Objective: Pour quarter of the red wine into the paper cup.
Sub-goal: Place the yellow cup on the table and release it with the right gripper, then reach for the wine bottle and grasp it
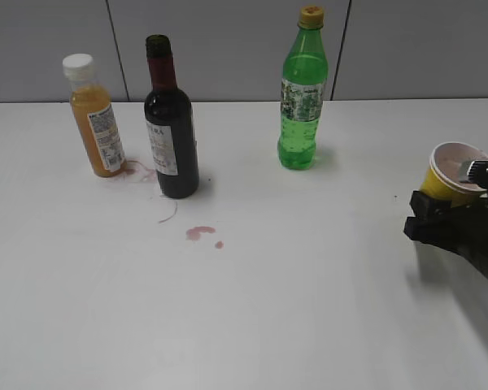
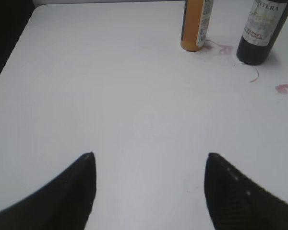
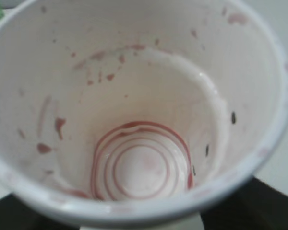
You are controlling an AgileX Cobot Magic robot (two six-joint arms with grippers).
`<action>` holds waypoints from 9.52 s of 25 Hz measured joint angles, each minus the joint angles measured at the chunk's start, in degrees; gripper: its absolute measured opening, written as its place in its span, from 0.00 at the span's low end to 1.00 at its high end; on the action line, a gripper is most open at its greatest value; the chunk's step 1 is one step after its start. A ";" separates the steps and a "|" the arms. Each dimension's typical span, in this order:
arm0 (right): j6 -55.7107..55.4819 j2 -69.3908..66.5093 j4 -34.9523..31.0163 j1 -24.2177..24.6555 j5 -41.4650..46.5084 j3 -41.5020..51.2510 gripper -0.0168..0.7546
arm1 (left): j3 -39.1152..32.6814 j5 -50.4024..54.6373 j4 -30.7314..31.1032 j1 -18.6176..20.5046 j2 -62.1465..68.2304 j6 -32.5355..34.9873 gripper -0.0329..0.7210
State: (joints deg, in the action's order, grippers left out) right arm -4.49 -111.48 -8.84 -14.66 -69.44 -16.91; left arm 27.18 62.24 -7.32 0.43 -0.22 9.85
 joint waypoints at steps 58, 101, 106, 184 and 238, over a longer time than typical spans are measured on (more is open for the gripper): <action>-32.53 -20.99 99.31 -4.85 11.12 -47.43 0.75 | 0.00 0.00 0.00 0.00 0.00 0.00 0.73; -48.38 8.61 66.45 9.43 89.24 -46.32 0.76 | 0.00 0.00 0.00 0.00 0.00 0.00 0.73; -10.60 8.22 23.12 10.58 106.33 -57.71 0.73 | 0.00 0.00 0.00 0.00 0.00 0.00 0.73; 7.78 111.65 5.11 11.18 129.70 -11.32 0.72 | 0.00 0.00 0.00 0.00 0.00 0.03 0.73; 7.78 111.65 5.01 11.18 129.67 -11.32 0.72 | 1.65 -48.84 -12.66 -2.47 30.14 7.09 0.92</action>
State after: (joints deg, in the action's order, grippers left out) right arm 3.29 0.17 -3.83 -3.48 60.23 -28.23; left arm 28.84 13.40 -19.98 -2.04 29.92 16.95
